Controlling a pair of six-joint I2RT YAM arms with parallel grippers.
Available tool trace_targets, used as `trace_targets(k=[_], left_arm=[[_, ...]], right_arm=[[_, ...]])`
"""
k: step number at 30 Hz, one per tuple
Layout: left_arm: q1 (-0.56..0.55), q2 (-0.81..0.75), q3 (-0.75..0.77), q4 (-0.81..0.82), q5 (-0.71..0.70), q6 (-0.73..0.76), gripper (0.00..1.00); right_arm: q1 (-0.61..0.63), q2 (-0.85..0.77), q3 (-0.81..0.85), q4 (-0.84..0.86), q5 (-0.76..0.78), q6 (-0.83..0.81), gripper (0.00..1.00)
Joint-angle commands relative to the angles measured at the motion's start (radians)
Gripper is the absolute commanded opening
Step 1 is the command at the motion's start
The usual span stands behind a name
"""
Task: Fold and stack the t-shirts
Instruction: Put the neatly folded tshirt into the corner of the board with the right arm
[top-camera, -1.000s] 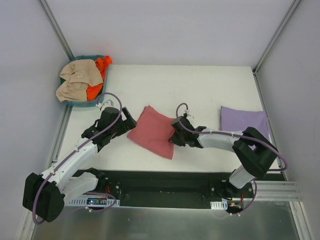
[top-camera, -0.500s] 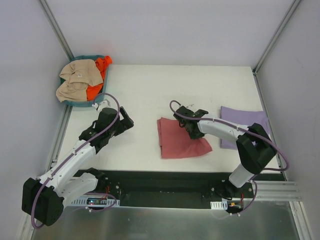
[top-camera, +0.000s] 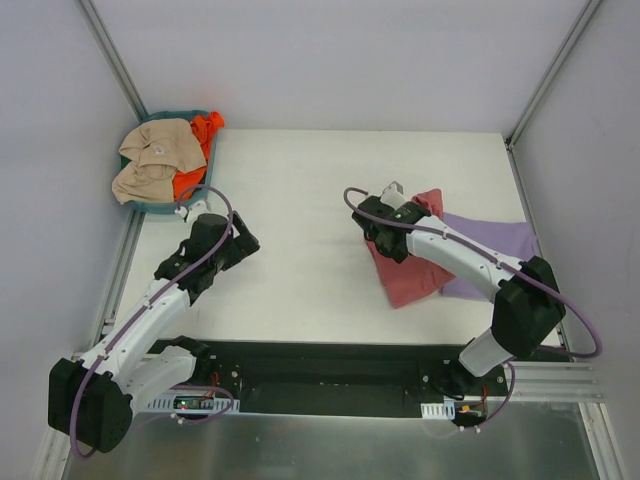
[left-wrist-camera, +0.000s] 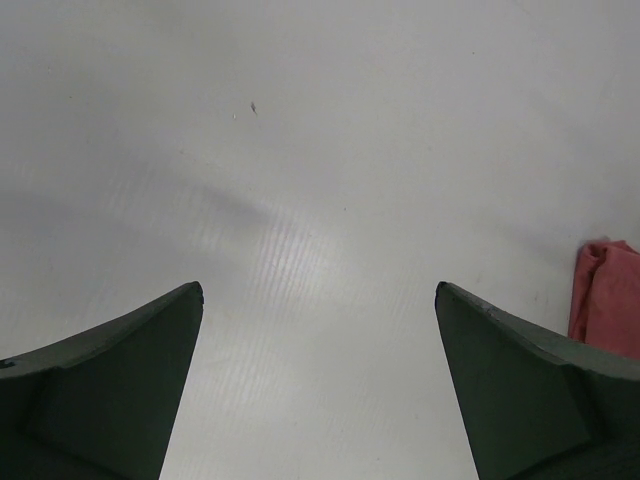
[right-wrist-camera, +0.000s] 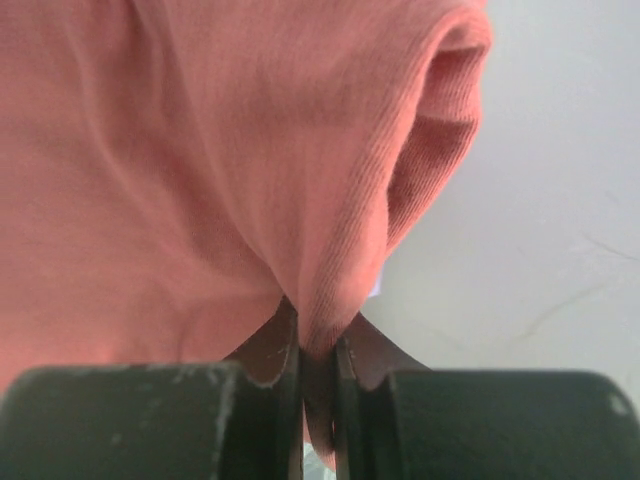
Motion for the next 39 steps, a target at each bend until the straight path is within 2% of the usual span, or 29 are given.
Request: trace_targets(k=[1,11,31,35,39], left_arm=[[0.017,-0.005,-0.004,-0.012,-0.013,0.020,0.99],[0.037,-0.007,-0.012,-0.013,0.010,0.018,0.99],[0.053,-0.001,-0.012,-0.012,0.040,0.015,0.99],[0.054,0.007,-0.012,-0.012,0.040,0.016,0.99],[0.059,0.015,-0.012,-0.013,0.041,0.016,0.99]], right_arm=[[-0.013,-0.001,0.069,-0.102,0.185,-0.030,0.01],[-0.042,-0.087,0.172,-0.175,0.171,-0.053,0.01],[-0.166,-0.190,0.323,-0.176,0.081,-0.191,0.01],[-0.223,-0.185,0.305,-0.166,0.029,-0.177,0.01],[-0.298,-0.191,0.204,-0.116,-0.016,-0.134,0.01]])
